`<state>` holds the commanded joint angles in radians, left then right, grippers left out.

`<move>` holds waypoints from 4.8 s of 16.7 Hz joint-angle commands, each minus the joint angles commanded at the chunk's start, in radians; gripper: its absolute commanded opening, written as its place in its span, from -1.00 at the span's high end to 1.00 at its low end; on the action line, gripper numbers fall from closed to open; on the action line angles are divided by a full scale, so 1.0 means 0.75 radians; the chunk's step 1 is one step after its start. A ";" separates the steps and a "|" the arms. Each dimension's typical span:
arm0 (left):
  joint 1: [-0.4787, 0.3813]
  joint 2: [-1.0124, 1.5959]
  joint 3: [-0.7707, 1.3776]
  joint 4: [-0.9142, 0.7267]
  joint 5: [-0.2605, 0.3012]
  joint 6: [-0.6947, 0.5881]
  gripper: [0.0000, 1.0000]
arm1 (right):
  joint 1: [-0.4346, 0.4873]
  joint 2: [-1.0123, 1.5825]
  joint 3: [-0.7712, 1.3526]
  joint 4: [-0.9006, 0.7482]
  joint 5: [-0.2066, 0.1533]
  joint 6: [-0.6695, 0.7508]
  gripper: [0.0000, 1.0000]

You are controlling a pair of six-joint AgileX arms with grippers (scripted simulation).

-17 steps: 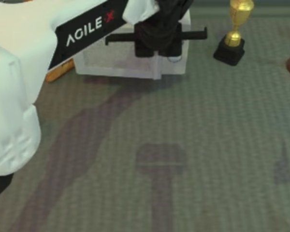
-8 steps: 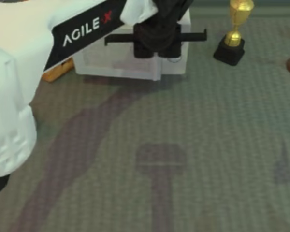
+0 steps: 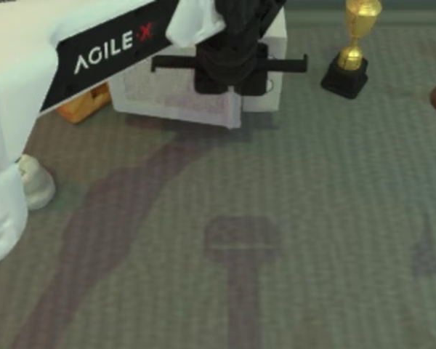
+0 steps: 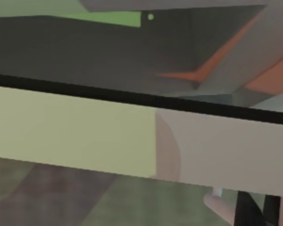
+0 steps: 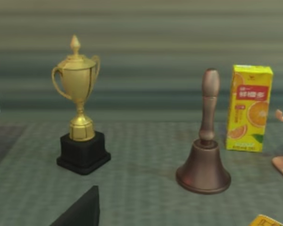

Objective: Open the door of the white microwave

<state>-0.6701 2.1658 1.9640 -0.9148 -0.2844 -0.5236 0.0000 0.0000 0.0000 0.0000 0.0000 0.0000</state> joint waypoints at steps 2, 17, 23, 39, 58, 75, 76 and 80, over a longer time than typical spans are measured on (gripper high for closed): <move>0.000 0.000 0.000 0.000 0.000 0.000 1.00 | 0.000 0.000 0.000 0.000 0.000 0.000 -1.00; 0.000 0.000 0.000 0.000 0.000 0.000 1.00 | 0.000 0.000 0.000 0.000 0.000 0.000 -1.00; -0.009 0.007 -0.002 0.001 0.006 -0.005 1.00 | 0.000 0.000 0.000 0.000 0.000 0.000 -1.00; 0.011 -0.134 -0.210 0.110 0.063 0.132 1.00 | 0.000 0.000 0.000 0.000 0.000 0.000 -1.00; 0.002 -0.132 -0.217 0.113 0.071 0.131 1.00 | 0.000 0.000 0.000 0.000 0.000 0.000 -1.00; 0.030 -0.259 -0.396 0.201 0.136 0.275 1.00 | 0.000 0.000 0.000 0.000 0.000 0.000 -1.00; 0.030 -0.259 -0.396 0.201 0.136 0.275 1.00 | 0.000 0.000 0.000 0.000 0.000 0.000 -1.00; 0.030 -0.259 -0.396 0.201 0.136 0.275 1.00 | 0.000 0.000 0.000 0.000 0.000 0.000 -1.00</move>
<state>-0.6472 1.9716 1.6672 -0.7643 -0.1821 -0.3174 0.0000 0.0000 0.0000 0.0000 0.0000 0.0000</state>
